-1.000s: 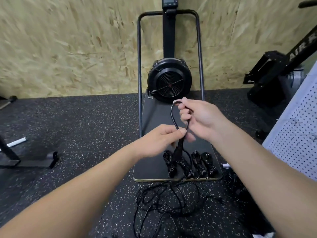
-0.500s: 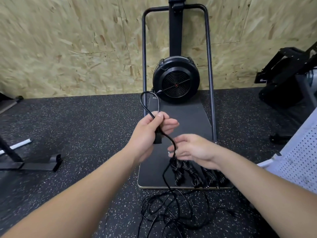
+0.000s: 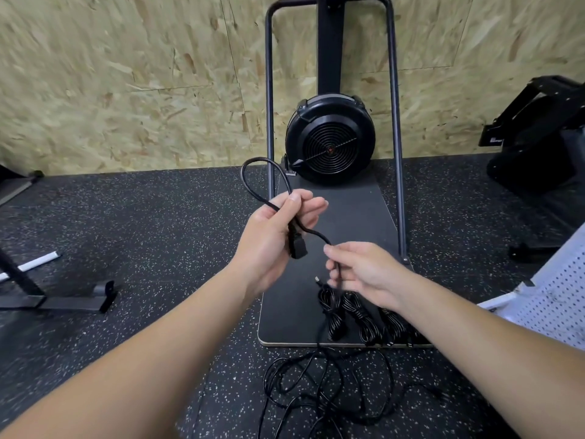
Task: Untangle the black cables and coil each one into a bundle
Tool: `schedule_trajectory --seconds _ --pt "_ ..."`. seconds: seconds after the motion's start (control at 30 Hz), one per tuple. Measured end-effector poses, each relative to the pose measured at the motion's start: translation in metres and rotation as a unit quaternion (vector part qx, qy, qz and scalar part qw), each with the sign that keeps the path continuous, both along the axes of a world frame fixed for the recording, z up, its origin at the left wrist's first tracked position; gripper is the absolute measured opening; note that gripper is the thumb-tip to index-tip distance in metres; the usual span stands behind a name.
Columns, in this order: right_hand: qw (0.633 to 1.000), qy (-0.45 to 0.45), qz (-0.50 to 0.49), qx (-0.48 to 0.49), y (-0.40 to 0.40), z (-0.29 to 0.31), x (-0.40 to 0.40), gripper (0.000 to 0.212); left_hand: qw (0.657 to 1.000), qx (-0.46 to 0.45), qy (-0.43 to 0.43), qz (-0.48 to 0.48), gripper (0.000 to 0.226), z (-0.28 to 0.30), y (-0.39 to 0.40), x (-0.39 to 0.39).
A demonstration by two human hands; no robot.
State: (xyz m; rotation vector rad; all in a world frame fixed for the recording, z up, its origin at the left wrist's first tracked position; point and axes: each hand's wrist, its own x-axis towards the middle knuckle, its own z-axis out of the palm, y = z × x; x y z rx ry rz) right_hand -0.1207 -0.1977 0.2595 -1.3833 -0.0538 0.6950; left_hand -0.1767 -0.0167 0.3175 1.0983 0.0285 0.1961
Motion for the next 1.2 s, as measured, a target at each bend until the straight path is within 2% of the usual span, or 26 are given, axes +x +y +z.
schedule_trajectory --seconds 0.1,0.13,0.2,0.23,0.3,0.33,0.4,0.43,0.47,0.53,0.57,0.6,0.67,0.73,0.77,0.83,0.9,0.93,1.0,1.07,1.13,1.2 --pt "0.983 -0.117 0.001 -0.142 -0.006 0.003 0.004 0.025 0.998 0.056 -0.004 -0.019 0.023 -0.004 -0.001 -0.003" --pt "0.957 -0.191 0.045 -0.213 -0.009 0.006 0.001 0.03 0.996 0.084 -0.003 -0.028 0.025 -0.006 -0.002 -0.005" --pt "0.861 -0.345 0.169 -0.333 -0.013 0.017 -0.012 0.041 0.992 0.123 0.011 -0.026 0.028 -0.008 -0.002 -0.007" --pt "0.815 -0.398 0.219 -0.36 -0.013 0.023 -0.02 0.043 0.991 0.133 0.024 -0.018 0.029 -0.009 -0.001 -0.007" --pt "0.766 -0.46 0.268 -0.359 -0.016 0.035 -0.035 0.038 0.989 0.136 0.054 0.006 0.031 -0.011 0.004 -0.005" --pt "0.761 -0.476 0.281 -0.338 -0.019 0.042 -0.039 0.03 0.989 0.131 0.07 0.017 0.032 -0.012 0.008 -0.003" --pt "0.773 -0.474 0.293 -0.303 -0.026 0.052 -0.046 0.009 0.99 0.105 0.095 0.03 0.03 -0.014 0.013 0.001" --pt "0.781 -0.472 0.287 -0.291 -0.03 0.054 -0.046 0.007 0.991 0.081 0.102 0.031 0.029 -0.014 0.014 0.004" --pt "0.802 -0.462 0.258 -0.276 -0.034 0.056 -0.044 0.01 0.993 0.053 0.106 0.029 0.028 -0.014 0.015 0.005" --pt "0.856 -0.404 0.17 -0.273 -0.043 0.055 -0.036 0.002 0.994 0.011 0.102 0.022 0.025 -0.012 0.014 0.006" --pt "0.869 -0.375 0.142 -0.288 -0.047 0.053 -0.032 0.01 0.995 0.009 0.097 0.019 0.024 -0.011 0.013 0.006" --pt "0.875 -0.354 0.132 -0.303 -0.052 0.05 -0.028 0.017 0.995 0.02 0.093 0.018 0.023 -0.012 0.014 0.007" --pt "0.885 -0.334 0.141 -0.292 -0.06 0.046 -0.026 0.013 0.992 0.087 0.09 0.016 0.022 -0.014 0.013 0.006" --pt "0.903 -0.34 0.148 -0.216 -0.062 0.049 -0.028 0.004 0.978 0.177 0.106 0.017 0.023 -0.017 0.013 0.004" --pt "0.912 -0.341 0.147 -0.173 -0.062 0.054 -0.031 0.007 0.971 0.205 0.118 0.013 0.026 -0.019 0.01 0.001" --pt "0.93 -0.329 0.135 -0.092 -0.058 0.06 -0.037 0.011 0.966 0.212 0.145 -0.018 0.049 -0.02 -0.001 -0.006" --pt "0.951 -0.291 0.097 -0.034 -0.05 0.064 -0.041 0.011 0.959 0.222 0.15 -0.093 0.068 -0.018 -0.013 -0.013" --pt "0.96 -0.271 0.071 -0.023 -0.046 0.065 -0.041 0.011 0.95 0.241 0.133 -0.146 0.063 -0.016 -0.019 -0.018" --pt "0.969 -0.246 0.024 -0.031 -0.042 0.064 -0.04 0.013 0.926 0.283 0.088 -0.233 0.035 -0.014 -0.033 -0.028" --pt "0.969 -0.239 0.01 -0.058 -0.043 0.063 -0.036 0.019 0.909 0.306 0.08 -0.272 0.014 -0.019 -0.043 -0.033" --pt "0.969 -0.236 0.023 -0.07 -0.044 0.064 -0.032 0.025 0.914 0.286 0.092 -0.271 0.006 -0.025 -0.05 -0.034" --pt "0.967 -0.243 0.034 -0.069 -0.049 0.063 -0.028 0.028 0.941 0.226 0.114 -0.226 0.007 -0.024 -0.05 -0.032"
